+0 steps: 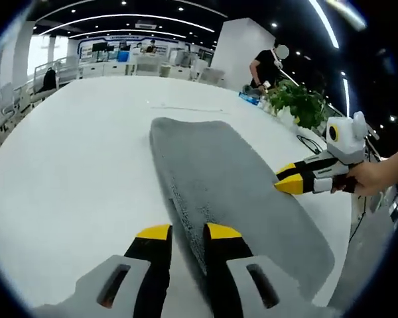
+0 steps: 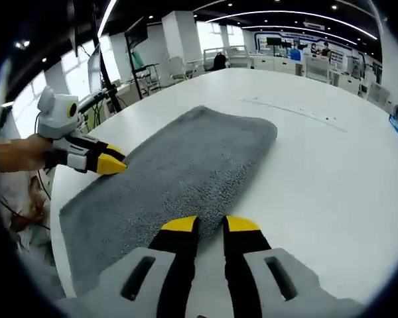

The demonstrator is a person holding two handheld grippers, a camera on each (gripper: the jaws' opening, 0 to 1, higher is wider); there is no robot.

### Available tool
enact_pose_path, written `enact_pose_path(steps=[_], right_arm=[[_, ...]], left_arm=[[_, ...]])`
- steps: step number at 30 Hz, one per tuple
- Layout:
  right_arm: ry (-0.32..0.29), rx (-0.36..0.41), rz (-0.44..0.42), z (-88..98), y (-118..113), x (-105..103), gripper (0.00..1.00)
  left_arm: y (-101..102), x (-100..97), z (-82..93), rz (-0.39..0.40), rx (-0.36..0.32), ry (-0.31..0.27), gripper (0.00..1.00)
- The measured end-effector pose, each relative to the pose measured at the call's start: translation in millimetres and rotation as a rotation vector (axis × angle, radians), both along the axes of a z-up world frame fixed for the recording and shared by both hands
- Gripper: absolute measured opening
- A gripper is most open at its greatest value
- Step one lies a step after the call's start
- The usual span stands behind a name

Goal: Fold the towel on the table until its edges align and the towel forms a compact rectangular stack.

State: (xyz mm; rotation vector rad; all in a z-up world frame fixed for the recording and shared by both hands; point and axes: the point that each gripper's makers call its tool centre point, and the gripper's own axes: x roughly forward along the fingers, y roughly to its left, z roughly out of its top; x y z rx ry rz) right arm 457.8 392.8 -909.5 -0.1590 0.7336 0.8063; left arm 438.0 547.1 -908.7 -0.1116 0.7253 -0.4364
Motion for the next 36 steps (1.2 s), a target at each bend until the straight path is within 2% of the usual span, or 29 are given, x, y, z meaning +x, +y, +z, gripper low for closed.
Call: enact_pose_path(steps=[2, 4, 7, 12, 20, 29, 36], right_arm=[[0.011, 0.007, -0.006, -1.8, 0, 1, 0.13], [0.025, 0.025, -0.012, -2.4, -1, 2, 0.13], [0.026, 0.042, -0.002, -3.0, -2, 2, 0.11], [-0.004, 0.021, 0.006, -3.0, -1, 3, 0.05], [0.029, 0.073, -0.072, -4.0, -22, 8, 0.04], [0.014, 0.064, -0.139, -3.6, -78, 7, 0.04], [0.018, 0.061, -0.208, -3.9, -134, -1, 0.04]], left_arm=[[0, 0.2, -1.3, -0.018, 0.019, -0.013, 0.14], [2, 1.0, -1.8, -0.013, 0.001, -0.006, 0.14], [0, 0.5, -0.6, -0.02, 0.014, -0.006, 0.12], [-3, 2.2, -1.9, -0.01, 0.018, -0.005, 0.09], [-22, 5.4, -1.9, -0.042, 0.06, 0.022, 0.08], [-79, 3.3, -1.8, -0.116, 0.056, -0.004, 0.08], [-136, -9.4, -1.7, -0.202, 0.059, -0.006, 0.08]])
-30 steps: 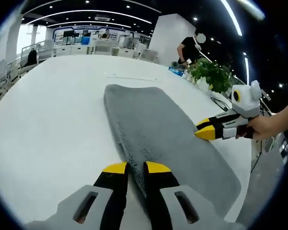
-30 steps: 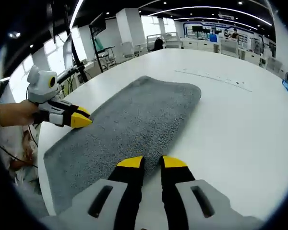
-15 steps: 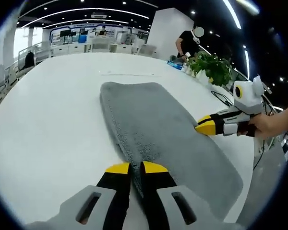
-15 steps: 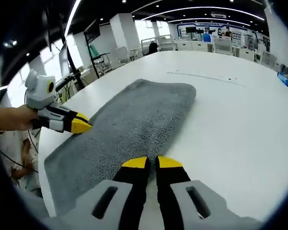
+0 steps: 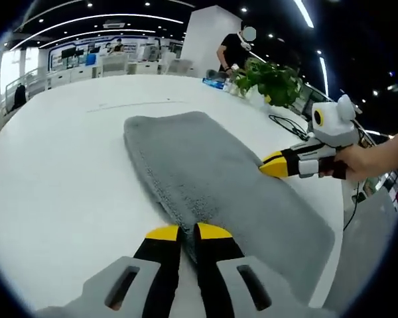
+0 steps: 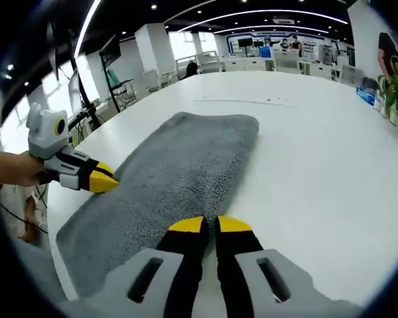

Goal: Fold the towel on the table until its edges align and the towel forms a compact rectangular stack.

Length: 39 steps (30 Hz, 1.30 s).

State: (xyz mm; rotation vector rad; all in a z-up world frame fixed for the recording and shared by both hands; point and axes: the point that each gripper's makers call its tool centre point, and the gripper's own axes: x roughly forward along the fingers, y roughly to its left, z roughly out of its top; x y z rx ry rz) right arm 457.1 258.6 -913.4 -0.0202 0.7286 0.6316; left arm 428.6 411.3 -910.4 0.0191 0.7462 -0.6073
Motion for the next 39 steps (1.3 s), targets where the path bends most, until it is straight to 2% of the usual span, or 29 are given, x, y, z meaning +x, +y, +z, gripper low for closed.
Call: enact_pose_path(steps=[3, 6, 11, 14, 18, 19, 21, 25, 30, 32, 39], right_arm=[[-0.001, 0.003, -0.027, -0.3, -20, -4, 0.04], [-0.03, -0.02, -0.024, 0.0, -37, -12, 0.04], [-0.019, 0.01, -0.059, 0.8, -55, -18, 0.04], [-0.033, -0.013, -0.032, 1.3, -59, -19, 0.04], [-0.054, -0.042, 0.031, 1.3, -59, -19, 0.04], [-0.087, -0.081, 0.078, 1.6, -58, -19, 0.04], [-0.128, -0.121, 0.119, 2.0, -55, -21, 0.04], [-0.117, -0.074, 0.081, 1.1, -58, -20, 0.04], [-0.145, -0.065, 0.083, 2.2, -57, -20, 0.04], [-0.145, -0.047, 0.067, 2.2, -57, -20, 0.04], [-0.158, -0.038, 0.041, 2.1, -58, -19, 0.04]], left_arm=[[-20, -4.5, -0.4, -0.023, -0.003, -0.007, 0.08], [-36, -6.9, -0.5, -0.033, -0.006, -0.016, 0.08], [-53, -8.1, -0.2, -0.054, -0.01, -0.022, 0.08], [-61, -10.3, -0.6, -0.059, -0.004, -0.026, 0.08], [-63, -10.5, -0.7, -0.051, 0.007, -0.036, 0.08], [-62, -10.3, -0.6, -0.055, 0.014, -0.04, 0.08], [-63, -11.1, -0.3, -0.071, 0.03, -0.05, 0.08], [-63, -10.3, -0.5, -0.074, 0.043, -0.061, 0.08], [-63, -9.9, -0.9, -0.09, 0.052, -0.079, 0.08], [-64, -10.6, -0.7, -0.11, 0.07, -0.103, 0.08], [-63, -9.2, -0.7, -0.112, 0.061, -0.106, 0.08]])
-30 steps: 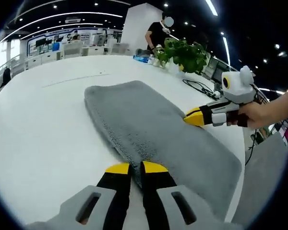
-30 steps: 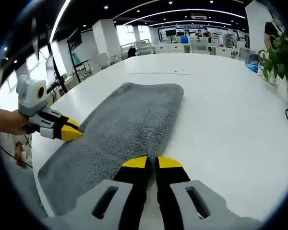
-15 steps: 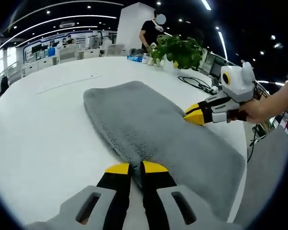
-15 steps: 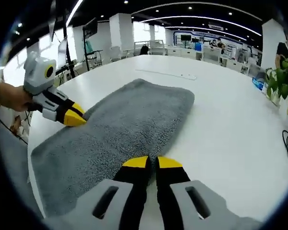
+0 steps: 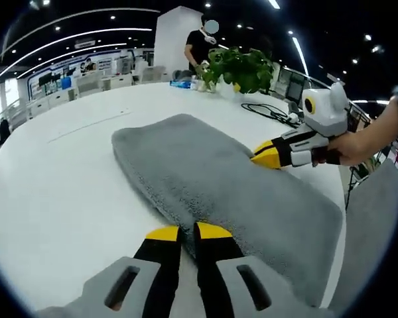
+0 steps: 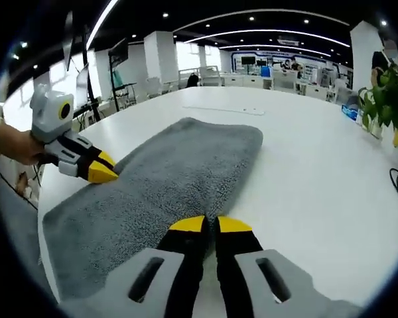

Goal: Fold the towel on the table until its edges align and the towel forms a compact rectangular stack.

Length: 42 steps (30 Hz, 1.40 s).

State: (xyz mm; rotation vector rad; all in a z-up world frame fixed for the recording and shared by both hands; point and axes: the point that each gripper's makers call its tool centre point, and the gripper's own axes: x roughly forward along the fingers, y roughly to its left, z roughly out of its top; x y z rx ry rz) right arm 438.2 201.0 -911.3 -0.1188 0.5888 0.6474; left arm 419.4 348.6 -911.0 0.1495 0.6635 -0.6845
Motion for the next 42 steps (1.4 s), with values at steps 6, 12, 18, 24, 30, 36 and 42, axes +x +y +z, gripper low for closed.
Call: enact_pose_path(steps=[6, 12, 18, 24, 30, 36, 42], right_arm=[[0.048, -0.002, -0.023, -0.6, -1, 2, 0.04], [0.1, -0.03, -0.038, 0.0, -2, 4, 0.06], [0.116, -0.042, -0.041, 6.4, -7, -1, 0.15], [0.099, -0.07, 0.021, 16.4, -9, -20, 0.19], [0.086, -0.094, 0.059, 23.3, -10, -39, 0.2], [0.075, -0.133, 0.117, 27.0, -11, -57, 0.21], [0.068, -0.175, 0.15, 27.1, -20, -73, 0.21]], left_arm=[[-1, 0.0, -0.5, -0.052, 0.054, 0.009, 0.08], [1, 1.0, 5.9, -0.052, 0.048, 0.047, 0.12], [6, -4.8, 20.9, -0.057, 0.025, 0.03, 0.25], [14, -18.7, 30.2, -0.061, 0.041, 0.012, 0.26], [15, -38.6, 38.2, -0.077, 0.038, -0.002, 0.33], [11, -58.4, 42.4, -0.115, 0.033, -0.005, 0.4], [4, -80.3, 42.5, -0.176, 0.063, -0.018, 0.42]])
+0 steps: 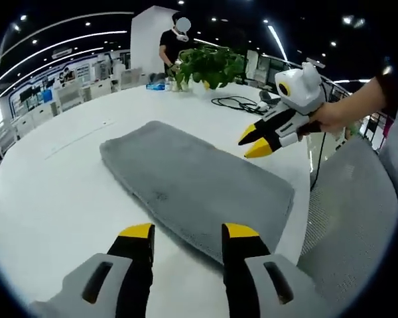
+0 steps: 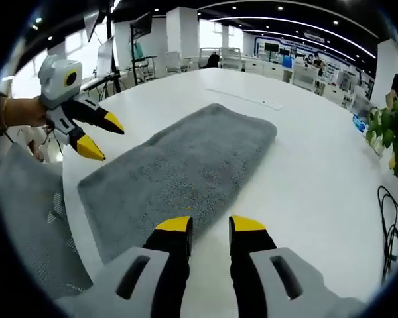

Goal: Fold the towel on the table until its edges align and the towel forms a compact rectangular stack.

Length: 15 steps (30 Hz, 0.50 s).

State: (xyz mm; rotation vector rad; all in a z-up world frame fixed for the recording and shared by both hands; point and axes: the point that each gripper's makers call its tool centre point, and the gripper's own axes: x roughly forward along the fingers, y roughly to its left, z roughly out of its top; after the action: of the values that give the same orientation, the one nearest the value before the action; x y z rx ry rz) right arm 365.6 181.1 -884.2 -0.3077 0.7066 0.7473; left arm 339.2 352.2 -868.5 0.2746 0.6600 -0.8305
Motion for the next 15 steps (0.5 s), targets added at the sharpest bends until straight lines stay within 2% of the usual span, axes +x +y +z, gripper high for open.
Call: enact_pose_path(steps=[6, 15], right_arm=[[0.005, -0.034, 0.029, -5.8, -5, -20, 0.22], [-0.008, -0.115, 0.126, -15.5, -5, -50, 0.23]], left_arm=[[-8, -17.9, -8.6, -0.067, 0.034, 0.004, 0.42], [-22, -42.8, -12.9, -0.17, 0.077, -0.018, 0.42]])
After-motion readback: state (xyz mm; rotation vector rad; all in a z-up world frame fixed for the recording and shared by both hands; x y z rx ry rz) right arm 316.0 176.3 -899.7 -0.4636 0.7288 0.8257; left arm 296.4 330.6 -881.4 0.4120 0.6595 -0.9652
